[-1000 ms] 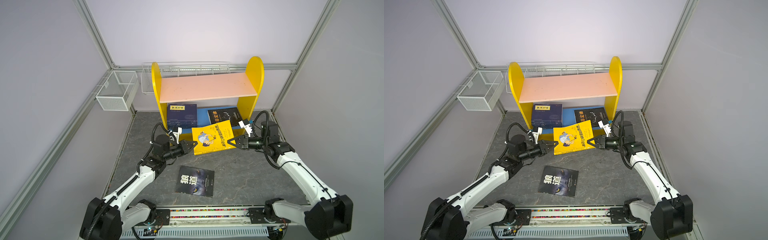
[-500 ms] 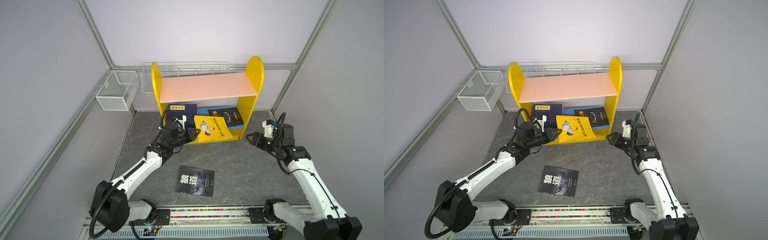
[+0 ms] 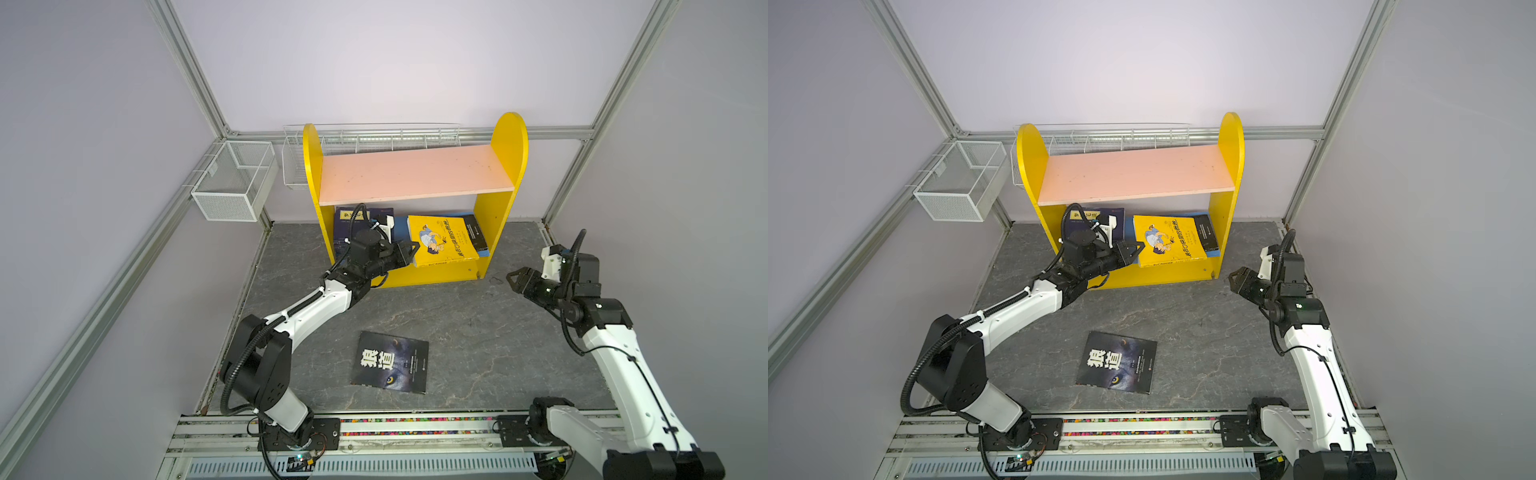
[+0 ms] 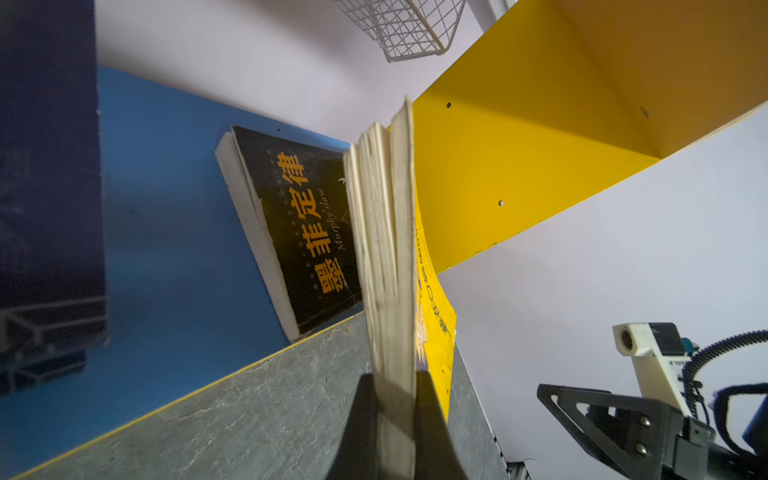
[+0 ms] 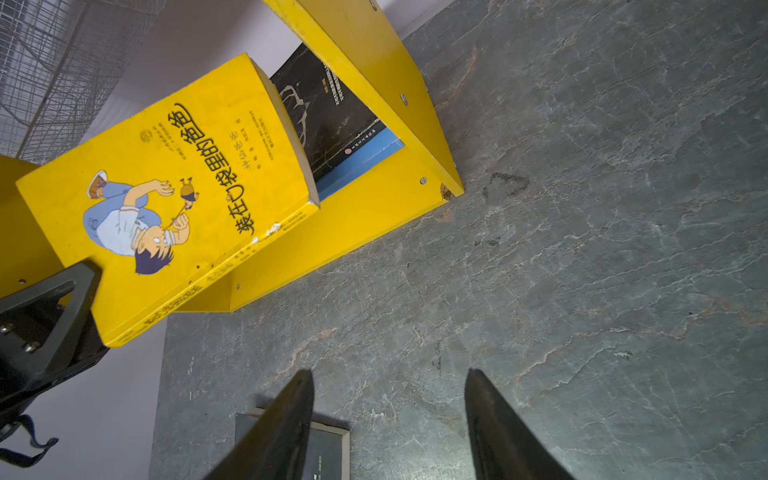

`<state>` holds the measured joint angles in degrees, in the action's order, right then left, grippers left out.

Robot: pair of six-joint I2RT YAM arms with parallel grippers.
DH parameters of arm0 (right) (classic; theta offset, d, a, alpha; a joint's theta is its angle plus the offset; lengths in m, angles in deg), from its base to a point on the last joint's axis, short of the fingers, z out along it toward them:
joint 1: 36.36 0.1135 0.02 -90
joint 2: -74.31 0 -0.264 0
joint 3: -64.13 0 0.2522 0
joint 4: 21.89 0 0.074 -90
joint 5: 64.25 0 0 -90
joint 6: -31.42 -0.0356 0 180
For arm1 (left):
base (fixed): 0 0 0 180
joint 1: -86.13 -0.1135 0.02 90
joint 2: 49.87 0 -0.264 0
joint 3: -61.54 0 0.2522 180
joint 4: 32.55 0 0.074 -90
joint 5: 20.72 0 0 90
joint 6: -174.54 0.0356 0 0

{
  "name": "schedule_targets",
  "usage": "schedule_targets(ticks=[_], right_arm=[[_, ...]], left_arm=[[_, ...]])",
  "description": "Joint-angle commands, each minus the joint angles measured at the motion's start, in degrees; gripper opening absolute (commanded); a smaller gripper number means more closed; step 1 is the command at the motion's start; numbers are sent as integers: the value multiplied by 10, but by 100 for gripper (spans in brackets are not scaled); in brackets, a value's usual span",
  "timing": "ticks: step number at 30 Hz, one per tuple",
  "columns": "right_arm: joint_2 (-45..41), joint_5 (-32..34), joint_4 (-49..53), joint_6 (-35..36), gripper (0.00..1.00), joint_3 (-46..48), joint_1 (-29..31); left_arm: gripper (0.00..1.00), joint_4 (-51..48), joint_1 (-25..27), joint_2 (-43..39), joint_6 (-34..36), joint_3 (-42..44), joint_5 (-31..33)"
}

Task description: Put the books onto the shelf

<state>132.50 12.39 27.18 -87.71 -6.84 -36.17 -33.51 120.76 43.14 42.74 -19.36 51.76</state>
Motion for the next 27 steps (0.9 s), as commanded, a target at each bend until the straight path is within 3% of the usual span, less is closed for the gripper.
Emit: schedule_targets(ticks=[1, 13, 27], right_arm=[[2, -11, -4, -4, 61, 16, -1], [6, -15, -2, 4, 61, 19, -2], [3, -21, -4, 9, 62, 18, -2]], left_arm=[[0, 83, 6, 16, 1, -52, 34], [0, 33, 28, 133, 12, -180, 31], [0, -70, 34, 176, 36, -233, 38]])
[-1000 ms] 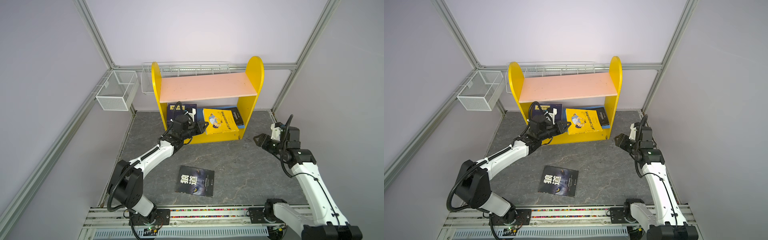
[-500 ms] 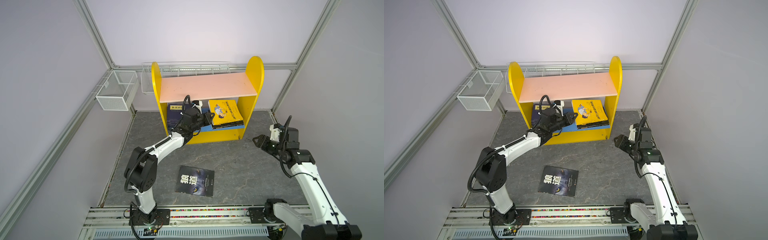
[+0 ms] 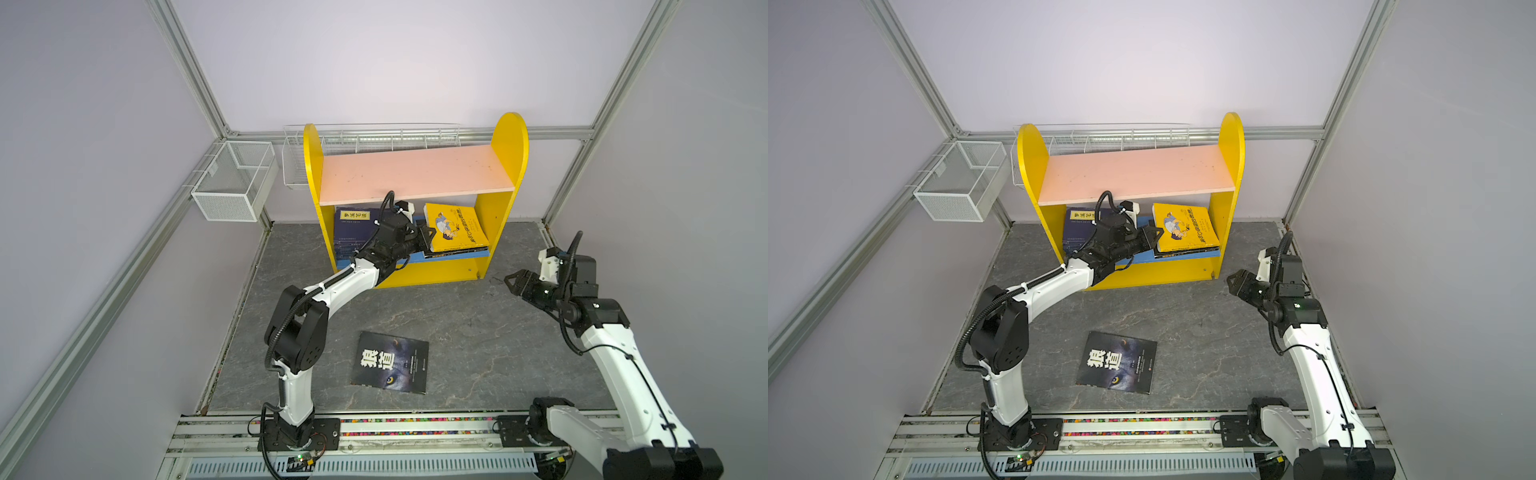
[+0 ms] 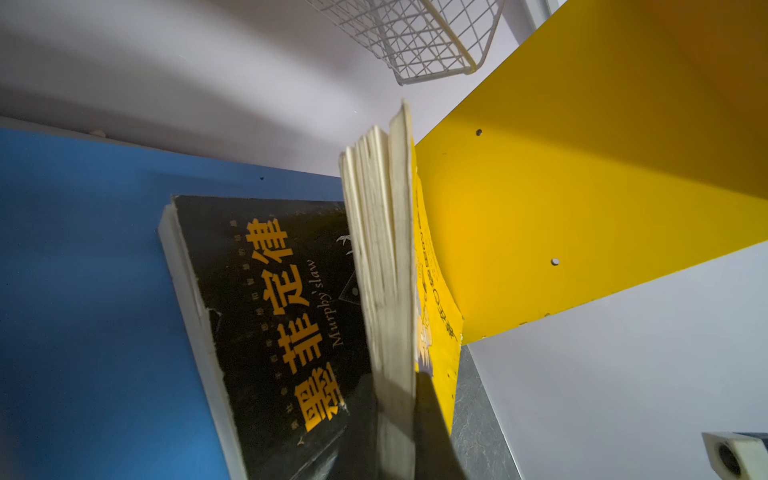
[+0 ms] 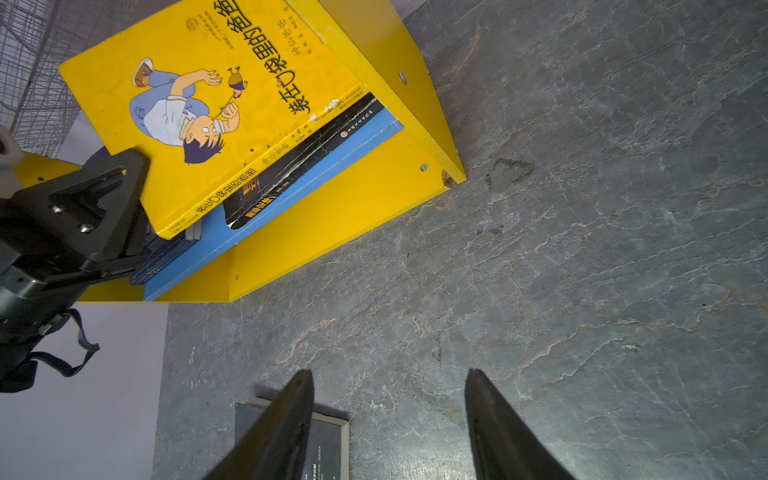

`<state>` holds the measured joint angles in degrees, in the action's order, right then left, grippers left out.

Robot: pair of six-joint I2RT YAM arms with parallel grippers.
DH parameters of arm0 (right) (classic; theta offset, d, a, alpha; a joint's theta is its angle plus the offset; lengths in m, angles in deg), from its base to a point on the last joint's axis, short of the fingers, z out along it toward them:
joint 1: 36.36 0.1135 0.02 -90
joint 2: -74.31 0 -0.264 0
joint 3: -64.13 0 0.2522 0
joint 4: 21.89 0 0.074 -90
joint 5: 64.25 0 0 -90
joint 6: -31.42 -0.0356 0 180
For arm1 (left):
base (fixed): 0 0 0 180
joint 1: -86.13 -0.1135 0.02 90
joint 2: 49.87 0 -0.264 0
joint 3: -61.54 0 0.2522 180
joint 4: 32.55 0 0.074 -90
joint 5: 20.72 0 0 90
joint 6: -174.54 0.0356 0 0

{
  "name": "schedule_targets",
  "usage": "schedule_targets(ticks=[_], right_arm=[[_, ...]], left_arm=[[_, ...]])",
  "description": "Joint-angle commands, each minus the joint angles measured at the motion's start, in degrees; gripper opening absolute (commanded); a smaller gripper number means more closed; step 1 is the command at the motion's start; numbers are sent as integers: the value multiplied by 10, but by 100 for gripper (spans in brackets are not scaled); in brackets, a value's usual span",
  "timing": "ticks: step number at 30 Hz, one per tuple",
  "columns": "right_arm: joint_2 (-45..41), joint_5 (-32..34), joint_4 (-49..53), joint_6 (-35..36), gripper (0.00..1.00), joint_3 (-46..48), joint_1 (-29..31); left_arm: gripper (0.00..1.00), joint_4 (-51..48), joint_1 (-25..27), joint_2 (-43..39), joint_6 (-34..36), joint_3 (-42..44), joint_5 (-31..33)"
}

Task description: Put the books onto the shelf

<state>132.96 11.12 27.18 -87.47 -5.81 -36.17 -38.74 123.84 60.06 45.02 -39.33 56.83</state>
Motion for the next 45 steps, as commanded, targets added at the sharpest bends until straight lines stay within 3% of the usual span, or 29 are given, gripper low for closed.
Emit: schedule_targets(ticks=[1, 7, 11, 12, 14, 24, 32, 36, 40, 45], right_arm=[[-1, -11, -6, 7, 62, 8, -2], [-2, -37, -19, 2, 61, 11, -2], [-6, -55, -28, 9, 61, 12, -2], [-6, -57, -29, 9, 61, 12, 0], [-5, -67, -34, 12, 61, 10, 2], [10, -59, -32, 31, 60, -10, 55], [42, -18, -51, 26, 57, -26, 131], [85, 25, -60, 31, 50, -42, 168], [143, 72, -97, 22, 37, -63, 219], [228, 107, -123, -8, 25, -106, 253]], left_arm=[[0, -24, 3, 8, 18, -37, -16], [42, -65, 4, 31, 28, -82, 21], [77, -100, 11, 50, 38, -132, 43], [90, -108, 14, 52, 42, -141, 52], [100, -124, 22, 52, 60, -159, 79], [100, -272, 53, 59, 122, -235, 238], [100, -294, 57, 65, 126, -247, 267], [100, -237, 69, 16, 134, -179, 244], [100, -159, 90, -77, 124, -53, 239], [100, -157, 105, -215, 91, 88, 285]])
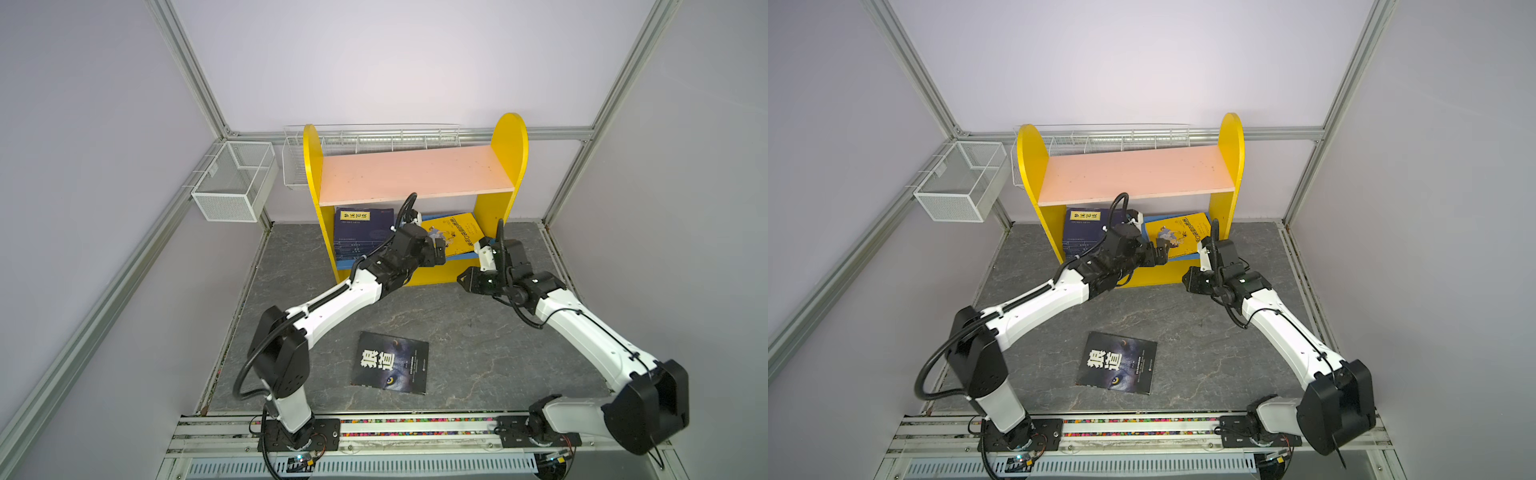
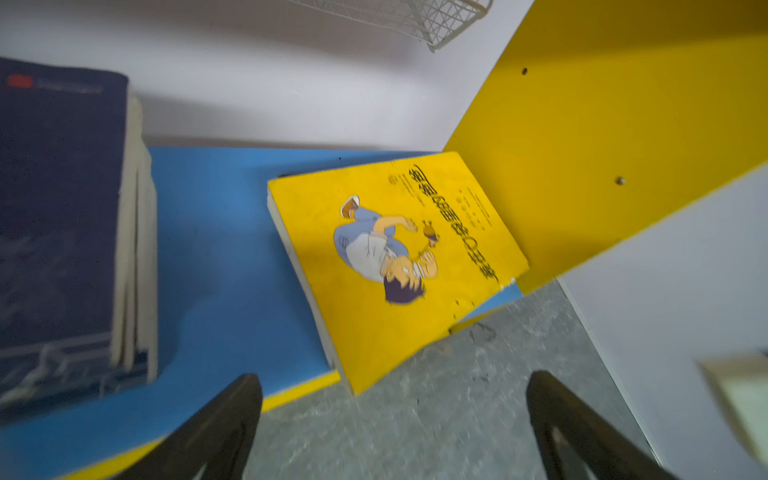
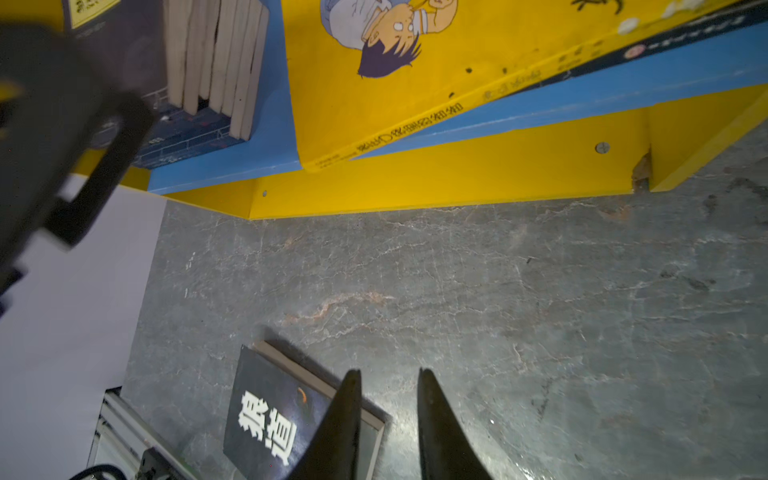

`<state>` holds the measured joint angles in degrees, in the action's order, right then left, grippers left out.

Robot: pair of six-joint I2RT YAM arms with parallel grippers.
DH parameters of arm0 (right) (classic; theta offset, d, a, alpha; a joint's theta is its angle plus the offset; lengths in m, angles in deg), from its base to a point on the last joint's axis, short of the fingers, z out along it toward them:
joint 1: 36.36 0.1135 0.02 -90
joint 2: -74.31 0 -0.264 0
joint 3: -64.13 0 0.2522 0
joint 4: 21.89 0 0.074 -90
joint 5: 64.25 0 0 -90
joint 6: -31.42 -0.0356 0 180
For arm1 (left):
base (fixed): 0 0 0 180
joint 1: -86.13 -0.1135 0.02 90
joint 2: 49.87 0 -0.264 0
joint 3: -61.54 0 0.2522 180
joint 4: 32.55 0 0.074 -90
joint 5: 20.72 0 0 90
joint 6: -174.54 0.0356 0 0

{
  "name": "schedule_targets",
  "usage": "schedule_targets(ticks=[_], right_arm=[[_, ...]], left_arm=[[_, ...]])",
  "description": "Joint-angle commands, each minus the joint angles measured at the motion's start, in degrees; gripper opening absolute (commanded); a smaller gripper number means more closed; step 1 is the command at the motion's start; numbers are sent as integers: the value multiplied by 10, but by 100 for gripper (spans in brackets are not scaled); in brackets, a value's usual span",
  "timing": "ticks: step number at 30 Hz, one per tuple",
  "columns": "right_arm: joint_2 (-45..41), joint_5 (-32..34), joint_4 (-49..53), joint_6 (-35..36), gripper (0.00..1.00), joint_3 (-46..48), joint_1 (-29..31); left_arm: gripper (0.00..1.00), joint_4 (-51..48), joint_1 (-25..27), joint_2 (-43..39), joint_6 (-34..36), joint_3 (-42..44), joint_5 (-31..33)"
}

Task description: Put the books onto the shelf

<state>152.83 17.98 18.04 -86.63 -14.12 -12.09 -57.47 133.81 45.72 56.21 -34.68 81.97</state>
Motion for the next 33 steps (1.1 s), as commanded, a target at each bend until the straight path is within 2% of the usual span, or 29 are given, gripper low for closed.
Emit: schedule_targets(ticks=[1, 5, 7, 11, 15, 22, 28, 33], right_arm=[[46, 40, -34, -19, 25, -33, 17], [106, 48, -40, -31, 24, -71, 29], [130, 46, -41, -30, 25, -90, 32], [174, 45, -36, -31, 25, -126, 34], [205, 43, -30, -27, 26, -157, 34], [248, 48, -5, -8, 27, -213, 31], [269, 53, 11, -4, 28, -243, 30], [264, 74, 16, 7, 28, -240, 28]], left_arm=[[100, 13, 6, -103, -37, 69, 52], [100, -87, 4, -225, -93, 183, 134], [100, -138, -5, -280, -122, 241, 153], [100, -222, -53, -377, -177, 363, 135], [100, -261, -73, -448, -167, 445, 105], [100, -276, -74, -463, -145, 501, 29], [100, -217, -74, -447, -133, 537, -40], [100, -215, -74, -432, -115, 539, -56]])
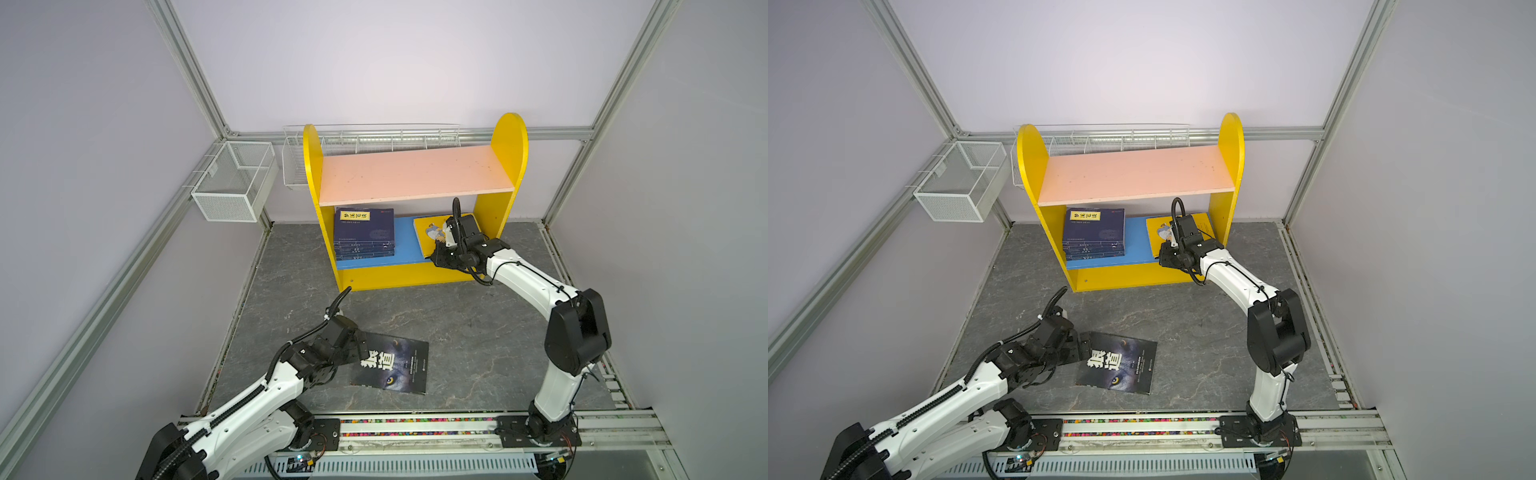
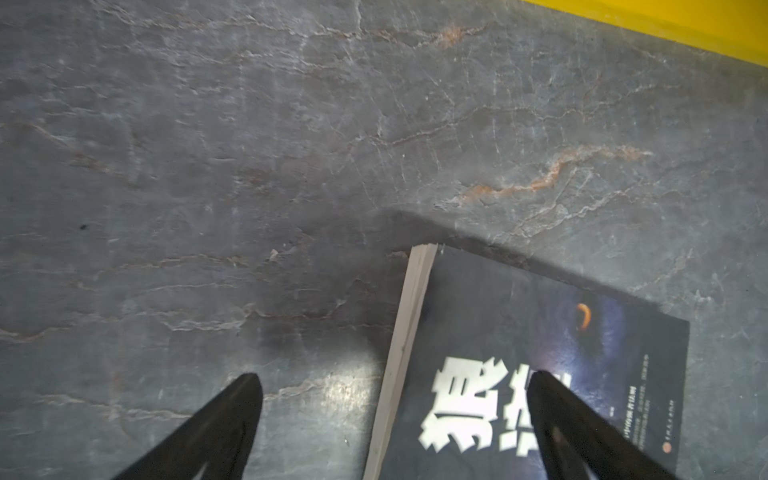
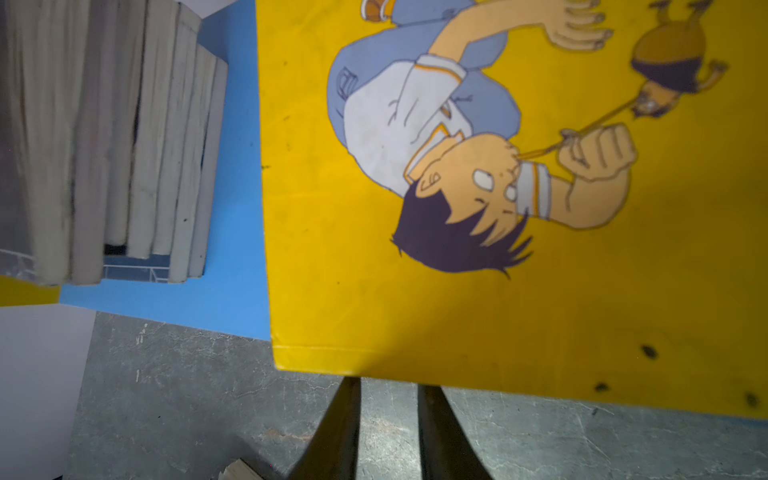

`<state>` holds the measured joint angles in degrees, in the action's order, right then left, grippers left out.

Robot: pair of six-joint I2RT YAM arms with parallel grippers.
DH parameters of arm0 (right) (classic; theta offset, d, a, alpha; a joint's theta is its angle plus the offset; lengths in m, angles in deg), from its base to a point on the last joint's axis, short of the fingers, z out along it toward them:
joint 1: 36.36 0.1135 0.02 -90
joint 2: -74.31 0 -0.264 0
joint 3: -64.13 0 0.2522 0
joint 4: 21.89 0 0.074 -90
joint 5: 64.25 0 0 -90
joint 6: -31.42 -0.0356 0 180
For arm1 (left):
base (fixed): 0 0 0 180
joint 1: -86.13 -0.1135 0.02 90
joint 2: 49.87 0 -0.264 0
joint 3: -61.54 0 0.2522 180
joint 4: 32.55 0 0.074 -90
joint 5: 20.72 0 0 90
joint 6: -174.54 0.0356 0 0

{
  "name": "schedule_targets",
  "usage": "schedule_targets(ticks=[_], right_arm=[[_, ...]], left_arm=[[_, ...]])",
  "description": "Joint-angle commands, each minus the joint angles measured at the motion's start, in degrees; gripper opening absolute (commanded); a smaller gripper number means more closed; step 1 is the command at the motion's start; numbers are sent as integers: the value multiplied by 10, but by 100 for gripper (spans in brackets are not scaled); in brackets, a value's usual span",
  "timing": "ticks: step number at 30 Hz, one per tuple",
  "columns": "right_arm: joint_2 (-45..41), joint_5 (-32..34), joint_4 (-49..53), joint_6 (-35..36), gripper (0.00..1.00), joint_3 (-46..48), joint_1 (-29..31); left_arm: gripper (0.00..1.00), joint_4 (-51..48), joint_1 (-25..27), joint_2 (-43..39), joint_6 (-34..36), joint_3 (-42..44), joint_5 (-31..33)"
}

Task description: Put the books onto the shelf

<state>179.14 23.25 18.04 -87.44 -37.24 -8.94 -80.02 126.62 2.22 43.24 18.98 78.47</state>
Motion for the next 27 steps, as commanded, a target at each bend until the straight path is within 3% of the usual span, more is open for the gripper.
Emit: schedule_targets(ticks=[1, 9, 27], right_arm=[[-1, 27, 18, 17, 28, -9, -4], [-20, 88, 23, 22, 29, 5, -19], [-58, 140, 10, 19, 34, 32, -79]], left_arm=[[100, 9, -2, 4, 15, 4, -24], [100, 6, -2, -16, 16, 17, -27], [99, -1, -2, -4, 15, 29, -43]])
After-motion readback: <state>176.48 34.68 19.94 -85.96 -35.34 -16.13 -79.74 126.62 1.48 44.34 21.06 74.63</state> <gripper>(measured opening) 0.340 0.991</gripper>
